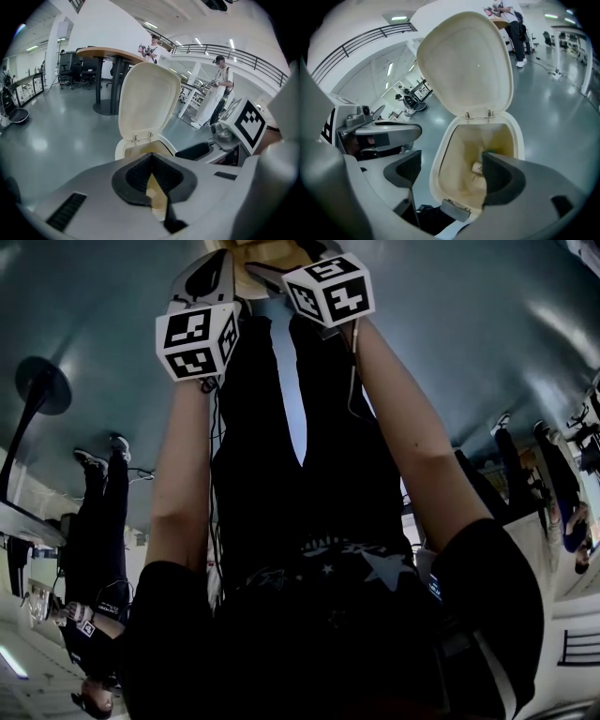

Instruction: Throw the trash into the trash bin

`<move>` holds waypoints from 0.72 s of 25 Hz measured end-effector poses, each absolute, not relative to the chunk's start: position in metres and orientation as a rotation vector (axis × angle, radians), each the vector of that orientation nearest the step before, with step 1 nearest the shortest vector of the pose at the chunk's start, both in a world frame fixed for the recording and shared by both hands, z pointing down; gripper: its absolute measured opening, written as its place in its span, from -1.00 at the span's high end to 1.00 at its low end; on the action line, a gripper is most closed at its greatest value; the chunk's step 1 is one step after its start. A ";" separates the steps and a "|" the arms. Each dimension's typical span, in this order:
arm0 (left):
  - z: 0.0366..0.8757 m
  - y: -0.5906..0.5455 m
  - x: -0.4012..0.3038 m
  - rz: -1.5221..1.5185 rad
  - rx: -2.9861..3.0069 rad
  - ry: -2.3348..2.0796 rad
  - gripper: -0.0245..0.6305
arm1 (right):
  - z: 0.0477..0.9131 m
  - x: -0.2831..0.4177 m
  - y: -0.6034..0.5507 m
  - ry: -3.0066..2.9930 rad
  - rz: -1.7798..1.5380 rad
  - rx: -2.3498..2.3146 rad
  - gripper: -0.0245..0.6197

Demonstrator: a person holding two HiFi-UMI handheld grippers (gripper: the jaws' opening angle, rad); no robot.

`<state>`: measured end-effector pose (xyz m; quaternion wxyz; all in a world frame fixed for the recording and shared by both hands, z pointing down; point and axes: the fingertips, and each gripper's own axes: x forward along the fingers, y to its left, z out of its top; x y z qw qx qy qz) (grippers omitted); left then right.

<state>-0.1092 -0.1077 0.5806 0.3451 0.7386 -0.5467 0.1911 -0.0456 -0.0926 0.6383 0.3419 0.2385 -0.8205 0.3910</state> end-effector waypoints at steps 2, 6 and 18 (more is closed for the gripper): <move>0.573 -0.108 -0.107 0.495 1.933 -1.406 0.89 | 0.630 -0.048 -0.089 -2.117 1.103 0.597 -0.36; 0.561 -0.108 -0.102 0.504 1.967 -1.388 0.89 | 0.616 -0.048 -0.090 -2.121 1.130 0.625 -0.36; 0.522 -0.104 -0.094 0.478 2.051 -1.323 0.89 | 0.574 -0.046 -0.093 -2.163 0.955 0.737 0.15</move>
